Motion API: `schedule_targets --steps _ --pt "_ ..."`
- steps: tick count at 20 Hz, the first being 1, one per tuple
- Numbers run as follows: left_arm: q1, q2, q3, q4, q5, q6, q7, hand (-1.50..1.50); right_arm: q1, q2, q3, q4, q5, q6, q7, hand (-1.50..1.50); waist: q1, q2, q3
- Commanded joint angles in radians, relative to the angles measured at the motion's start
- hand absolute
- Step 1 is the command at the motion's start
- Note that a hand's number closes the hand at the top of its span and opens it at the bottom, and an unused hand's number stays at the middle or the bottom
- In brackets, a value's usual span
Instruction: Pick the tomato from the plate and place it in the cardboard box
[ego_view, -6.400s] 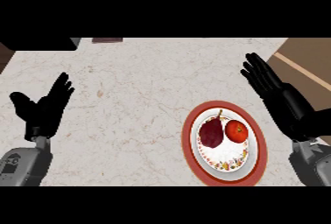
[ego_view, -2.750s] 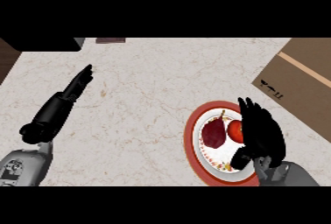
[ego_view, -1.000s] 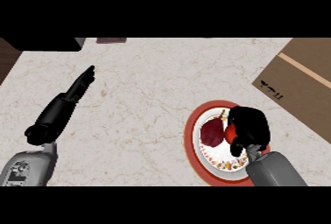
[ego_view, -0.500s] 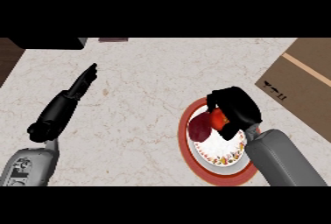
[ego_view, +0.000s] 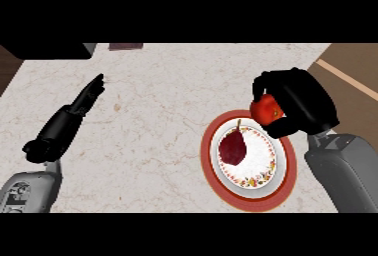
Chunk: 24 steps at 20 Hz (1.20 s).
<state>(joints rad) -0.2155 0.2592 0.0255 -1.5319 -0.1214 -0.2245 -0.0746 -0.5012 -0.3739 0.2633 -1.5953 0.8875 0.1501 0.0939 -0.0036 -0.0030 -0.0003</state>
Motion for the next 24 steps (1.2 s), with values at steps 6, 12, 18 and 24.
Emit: schedule_targets --steps 6,12,18,24 --pt "0.002 -0.005 -0.003 -0.006 -0.014 0.003 0.004 0.00 -0.154 -0.028 -0.347 0.003 -0.118 0.025 0.235 1.50 0.004 0.003 0.000" --pt "-0.023 -0.023 -0.016 -0.003 -0.034 0.011 0.025 0.00 -0.175 -0.125 -0.520 0.199 -0.163 -0.042 0.152 1.50 0.006 0.006 0.001" --pt "0.034 -0.026 -0.015 -0.027 -0.029 -0.003 -0.018 0.00 -0.236 -0.261 -0.524 0.508 -0.078 -0.076 -0.006 1.50 0.026 0.010 0.001" --pt "-0.016 -0.004 0.003 -0.009 -0.024 -0.021 0.000 0.00 -0.247 -0.396 -0.517 0.721 -0.110 0.162 -0.100 1.50 0.019 0.010 0.000"
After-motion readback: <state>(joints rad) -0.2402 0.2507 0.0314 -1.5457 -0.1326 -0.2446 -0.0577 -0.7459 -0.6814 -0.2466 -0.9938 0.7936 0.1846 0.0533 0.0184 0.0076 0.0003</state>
